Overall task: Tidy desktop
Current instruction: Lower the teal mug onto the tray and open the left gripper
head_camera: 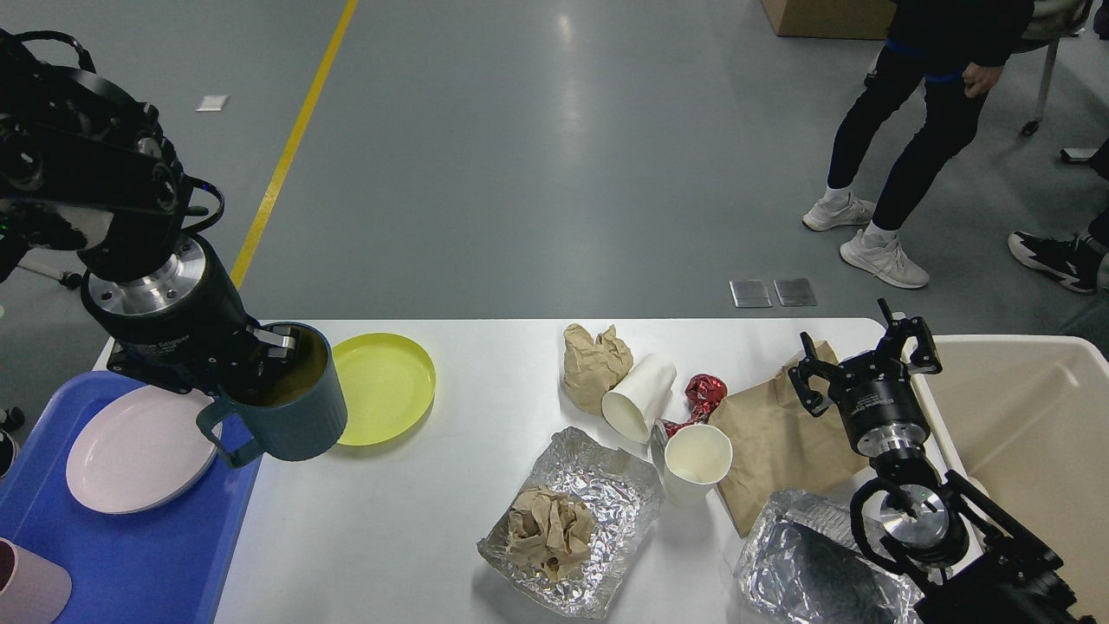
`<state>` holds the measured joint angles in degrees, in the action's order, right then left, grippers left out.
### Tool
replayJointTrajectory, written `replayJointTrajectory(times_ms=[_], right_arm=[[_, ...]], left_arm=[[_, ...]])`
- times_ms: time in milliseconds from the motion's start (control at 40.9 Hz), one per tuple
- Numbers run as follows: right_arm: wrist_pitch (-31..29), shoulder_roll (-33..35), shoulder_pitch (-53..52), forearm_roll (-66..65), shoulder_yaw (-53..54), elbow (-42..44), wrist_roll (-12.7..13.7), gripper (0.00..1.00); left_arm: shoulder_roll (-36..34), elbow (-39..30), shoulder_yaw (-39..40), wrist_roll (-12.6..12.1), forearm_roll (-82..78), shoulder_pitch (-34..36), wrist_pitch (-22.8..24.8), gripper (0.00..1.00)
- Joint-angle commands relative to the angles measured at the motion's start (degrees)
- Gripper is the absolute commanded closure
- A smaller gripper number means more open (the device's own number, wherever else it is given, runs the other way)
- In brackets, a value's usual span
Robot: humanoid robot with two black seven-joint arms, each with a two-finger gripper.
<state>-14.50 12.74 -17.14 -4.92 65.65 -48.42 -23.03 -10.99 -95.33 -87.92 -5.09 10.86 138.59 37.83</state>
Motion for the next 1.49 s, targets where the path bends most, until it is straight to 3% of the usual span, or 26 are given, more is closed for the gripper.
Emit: replayJointTrajectory(times_ms=[0, 147, 269, 464, 562, 904, 1099, 1466], right_arm=[[0.00, 0.00, 0.00, 0.00, 0.00, 0.00, 0.00, 0.00], [0.00, 0.00, 0.00, 0.00, 0.00, -0.09, 0.00, 0.00], [0.00, 0.00, 0.00, 0.00, 0.09, -0.09, 0.00, 0.00], [0.00, 0.00, 0.00, 0.00, 0.09, -0.09, 0.00, 0.00], [0.00, 0.00, 0.00, 0.00, 0.09, -0.09, 0.00, 0.00], [0.00, 0.00, 0.00, 0.00, 0.09, 0.00, 0.00, 0.00], [0.00, 0.00, 0.00, 0.00, 0.09, 0.00, 0.00, 0.00], [0.00, 0.00, 0.00, 0.00, 0.09, 0.00, 0.00, 0.00]], left_arm=[[-6.31, 3.83, -3.13, 0.61, -1.02, -5.25, -0.65, 1.00], [-14.74, 11.99, -2.43, 0.61, -8.65, -15.26, -1.79, 1.00], [-22.66, 21.58, 0.82, 2.54, -10.68, -26.07, -1.88, 1.00], [-27.14, 30.81, 12.23, 2.81, -15.69, -45.05, -2.41, 1.00], [-29.96, 33.28, 14.97, 2.72, -17.28, -49.81, -2.59, 1.00], [-30.67, 36.45, 17.08, 2.90, -18.51, -57.90, -3.11, 1.00], [-30.58, 36.27, 18.58, 3.07, -18.60, -61.77, -6.97, 1.00], [-30.49, 35.30, 18.66, 2.98, -18.42, -63.36, -9.35, 0.99]])
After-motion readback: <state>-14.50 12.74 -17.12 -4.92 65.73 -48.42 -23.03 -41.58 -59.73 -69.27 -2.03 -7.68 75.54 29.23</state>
